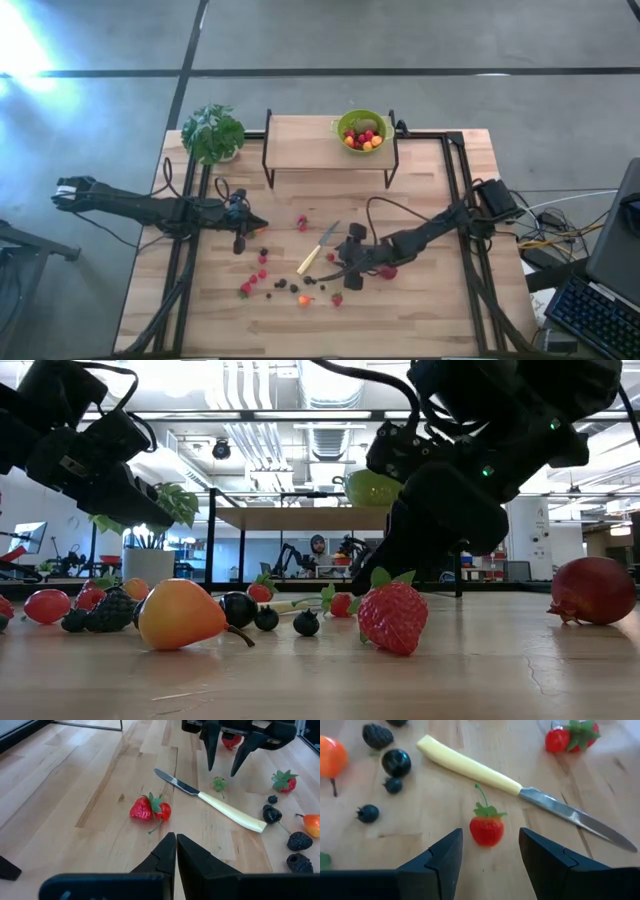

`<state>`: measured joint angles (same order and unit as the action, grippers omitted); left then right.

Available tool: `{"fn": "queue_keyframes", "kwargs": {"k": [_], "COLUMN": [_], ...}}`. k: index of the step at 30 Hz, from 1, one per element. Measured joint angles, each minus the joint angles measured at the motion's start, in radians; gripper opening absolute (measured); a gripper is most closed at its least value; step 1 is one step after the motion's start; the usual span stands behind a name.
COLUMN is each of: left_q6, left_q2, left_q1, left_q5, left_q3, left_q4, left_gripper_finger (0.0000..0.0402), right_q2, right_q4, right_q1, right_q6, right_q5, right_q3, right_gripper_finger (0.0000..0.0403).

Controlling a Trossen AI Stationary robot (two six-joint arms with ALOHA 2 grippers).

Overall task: Pick & Place Fruit
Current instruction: Put the strawberry into the strainer bowl

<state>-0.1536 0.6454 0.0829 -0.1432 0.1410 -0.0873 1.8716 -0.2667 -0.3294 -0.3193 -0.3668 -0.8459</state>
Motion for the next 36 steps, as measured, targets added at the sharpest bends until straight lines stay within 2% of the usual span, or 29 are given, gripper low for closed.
{"fn": "queue_keyframes", "kwargs": {"k": [24, 29, 36], "left_q6": [0.0, 0.0, 0.0], "left_q2": [0.0, 0.0, 0.0], "left_q1": [0.0, 0.0, 0.0], "left_q5": [0.0, 0.0, 0.0], "left_q3": [0.0, 0.0, 0.0], "left_q4": [0.0, 0.0, 0.002], "left_gripper_finger": [0.002, 0.002, 0.002], "right_q2": [0.02, 0.068, 0.133], "right_q4": [-0.036, -0.07, -0.084], "right_q1": [0.001, 0.0, 0.0], "right_q6": [-0.02, -0.02, -0.018], "right_q5": [0.0, 0.004, -0.003], "right_q3": [0.0, -0.002, -0.05], "right_gripper_finger": [0.0261, 0.0261, 0.0233]}}
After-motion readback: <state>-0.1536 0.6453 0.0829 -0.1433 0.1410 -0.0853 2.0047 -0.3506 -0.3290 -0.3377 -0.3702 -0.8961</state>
